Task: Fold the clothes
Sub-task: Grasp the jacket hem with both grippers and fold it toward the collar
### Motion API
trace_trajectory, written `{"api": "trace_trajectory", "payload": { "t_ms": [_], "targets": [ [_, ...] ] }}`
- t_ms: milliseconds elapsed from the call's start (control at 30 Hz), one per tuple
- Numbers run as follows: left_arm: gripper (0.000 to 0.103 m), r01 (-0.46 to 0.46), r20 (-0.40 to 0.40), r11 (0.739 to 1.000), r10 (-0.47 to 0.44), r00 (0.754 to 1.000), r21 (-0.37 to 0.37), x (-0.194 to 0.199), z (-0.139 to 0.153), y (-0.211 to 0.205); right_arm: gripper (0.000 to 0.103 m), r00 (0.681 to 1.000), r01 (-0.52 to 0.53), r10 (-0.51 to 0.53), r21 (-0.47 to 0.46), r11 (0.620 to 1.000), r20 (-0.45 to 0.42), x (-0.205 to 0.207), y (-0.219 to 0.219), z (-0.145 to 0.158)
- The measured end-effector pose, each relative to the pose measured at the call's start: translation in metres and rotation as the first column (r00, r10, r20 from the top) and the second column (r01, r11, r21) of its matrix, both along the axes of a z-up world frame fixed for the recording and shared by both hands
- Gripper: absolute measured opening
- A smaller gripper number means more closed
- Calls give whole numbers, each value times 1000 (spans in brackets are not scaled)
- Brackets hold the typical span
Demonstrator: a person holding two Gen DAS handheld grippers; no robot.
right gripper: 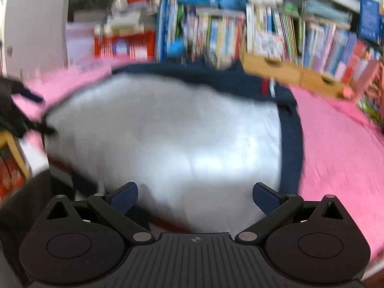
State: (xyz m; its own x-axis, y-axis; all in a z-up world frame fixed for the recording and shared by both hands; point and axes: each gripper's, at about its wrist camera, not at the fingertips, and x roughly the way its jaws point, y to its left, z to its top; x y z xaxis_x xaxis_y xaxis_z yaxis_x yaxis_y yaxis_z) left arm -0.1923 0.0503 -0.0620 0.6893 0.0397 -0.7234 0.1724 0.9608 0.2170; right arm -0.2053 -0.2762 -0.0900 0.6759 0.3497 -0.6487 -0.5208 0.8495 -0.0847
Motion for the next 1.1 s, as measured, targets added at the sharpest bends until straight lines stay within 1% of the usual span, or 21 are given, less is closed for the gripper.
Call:
{"api": "trace_trajectory", "payload": {
  "t_ms": [33, 100, 200, 300, 400, 467, 500, 533, 567, 633, 733, 833, 900, 1000, 1067, 1100],
  "targets": [
    [103, 3, -12, 1000, -3, 1000, 1, -3, -2, 1, 103, 1000, 1, -2, -15, 1000, -23, -2, -6, -6],
    [103, 6, -34, 1000, -6, 999, 0, -8, -7, 1, 103, 998, 16, -16, -3, 1000, -53, -1, -14, -18],
    [103, -15, -64, 1000, 13, 998, -20, -7, -18, 2, 103, 994, 50, -43, 65, 997, -105, 11, -24, -32],
    [103, -37, -77, 998, 32, 997, -59, -3, -28, 4, 103, 991, 70, -56, 111, 991, -124, 24, -32, -45],
    [103, -62, -85, 993, 53, 995, -105, 4, -39, 7, 102, 991, 72, -44, 234, 969, -124, 36, -46, -53],
    [103, -87, -95, 988, 75, 993, -129, 10, -48, 9, 90, 985, 78, -24, 320, 944, -171, 46, -53, -57],
    [103, -100, -105, 986, 86, 991, -132, 11, -52, 9, 73, 980, 79, -5, 361, 929, -200, 49, -56, -59],
    [103, -106, -114, 986, 92, 989, -131, 11, -55, 8, 63, 975, 78, 8, 379, 922, -220, 50, -57, -58],
    [103, -109, -120, 986, 94, 988, -127, 11, -57, 8, 61, 972, 77, 18, 386, 919, -236, 49, -57, -57],
    [103, -101, -121, 988, 86, 989, -117, 7, -56, 7, 41, 968, 57, 41, 380, 923, -246, 42, -58, -49],
    [103, -85, -123, 991, 72, 990, -99, 0, -52, 6, 28, 965, 32, 73, 392, 920, -250, 24, -62, -26],
    [103, -73, -118, 993, 61, 991, -97, -6, -42, 6, 27, 975, -12, 108, 441, 897, -194, 5, -61, 9],
    [103, -60, -97, 993, 50, 994, -100, -9, -31, 8, 26, 980, -41, 128, 478, 877, -151, 3, -59, 30],
    [103, -53, -55, 995, 48, 997, -89, -14, -15, 11, 25, 983, -79, 157, 546, 834, -98, 18, -50, 55],
    [103, -56, -36, 995, 53, 998, -78, -16, -9, 12, 23, 979, -106, 188, 586, 803, -81, 39, -36, 64],
    [103, -58, -26, 996, 56, 998, -73, -17, -6, 13, 22, 977, -116, 199, 596, 795, -75, 51, -27, 68]
  ]
}}
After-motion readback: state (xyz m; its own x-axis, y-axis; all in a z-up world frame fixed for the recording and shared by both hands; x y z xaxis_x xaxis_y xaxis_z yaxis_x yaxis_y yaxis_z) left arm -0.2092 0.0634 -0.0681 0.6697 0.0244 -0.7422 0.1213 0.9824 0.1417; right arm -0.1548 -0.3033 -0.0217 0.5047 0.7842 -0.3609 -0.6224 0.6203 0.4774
